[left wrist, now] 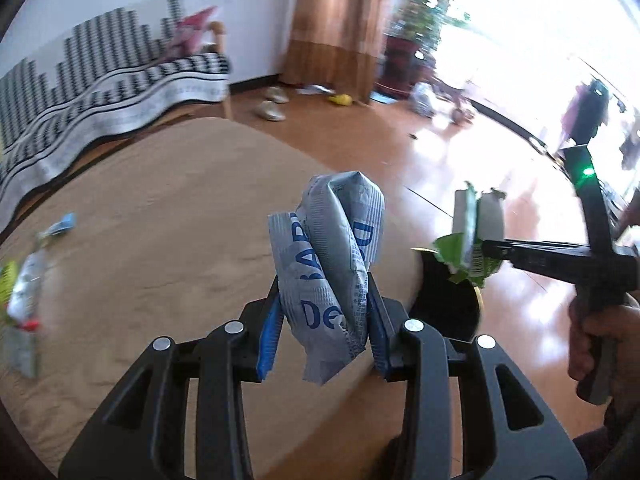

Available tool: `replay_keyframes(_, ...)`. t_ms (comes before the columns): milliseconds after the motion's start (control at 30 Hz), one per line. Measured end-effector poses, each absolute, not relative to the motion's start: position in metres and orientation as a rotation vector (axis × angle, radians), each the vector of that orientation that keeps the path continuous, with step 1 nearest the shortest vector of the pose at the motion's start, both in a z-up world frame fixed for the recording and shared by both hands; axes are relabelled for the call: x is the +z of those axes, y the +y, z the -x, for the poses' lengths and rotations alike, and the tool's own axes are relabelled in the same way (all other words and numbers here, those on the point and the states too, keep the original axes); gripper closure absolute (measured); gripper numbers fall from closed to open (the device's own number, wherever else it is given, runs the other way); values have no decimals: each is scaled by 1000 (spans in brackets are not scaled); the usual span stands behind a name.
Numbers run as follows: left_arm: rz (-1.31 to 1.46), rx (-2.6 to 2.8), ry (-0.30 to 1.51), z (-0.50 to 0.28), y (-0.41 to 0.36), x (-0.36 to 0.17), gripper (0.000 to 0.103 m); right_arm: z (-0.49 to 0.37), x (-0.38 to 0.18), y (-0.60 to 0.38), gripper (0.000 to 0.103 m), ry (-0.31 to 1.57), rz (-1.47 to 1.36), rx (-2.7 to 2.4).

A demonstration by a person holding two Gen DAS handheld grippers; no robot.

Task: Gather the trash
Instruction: 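Carry the blue-white wrapper and white-green package over the bin with both grippers, then open the right gripper to drop the package while the left gripper opens to drop the wrapper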

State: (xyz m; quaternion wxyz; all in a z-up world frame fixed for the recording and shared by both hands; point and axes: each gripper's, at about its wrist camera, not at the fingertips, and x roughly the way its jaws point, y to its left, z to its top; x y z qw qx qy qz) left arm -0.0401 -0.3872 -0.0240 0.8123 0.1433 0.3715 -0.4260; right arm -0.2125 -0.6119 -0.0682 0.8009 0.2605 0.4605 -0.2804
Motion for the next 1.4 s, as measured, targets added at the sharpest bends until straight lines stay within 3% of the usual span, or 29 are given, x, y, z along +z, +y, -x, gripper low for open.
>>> replay_keyframes(300, -352, -1017, 818, 76, -448, -44, 66, 249, -116, -656, 90, 1077, -669, -649)
replay_keyframes(600, -364, -1026, 839, 78, -469, -54, 66, 236, -126, -660, 90, 1102, -701, -631)
replay_keyframes(667, -367, -1027, 843, 79, -472, -56, 66, 236, -128, -662, 83, 1107, -710, -630)
replay_keyframes(733, -371, -1029, 845, 80, -475, -57, 66, 237, -128, -663, 63, 1102, -708, -642)
replay_keyframes(767, -371, -1031, 846, 76, -475, -58, 66, 238, -126, -663, 44, 1094, -703, -646)
replay_keyframes(800, -372, -1034, 849, 76, -476, -58, 66, 239, -123, -661, 38, 1084, -700, -649)
replay_keyframes(1400, -365, -1162, 936, 81, -524, -91, 66, 294, -87, -692, 31, 885, -831, -783)
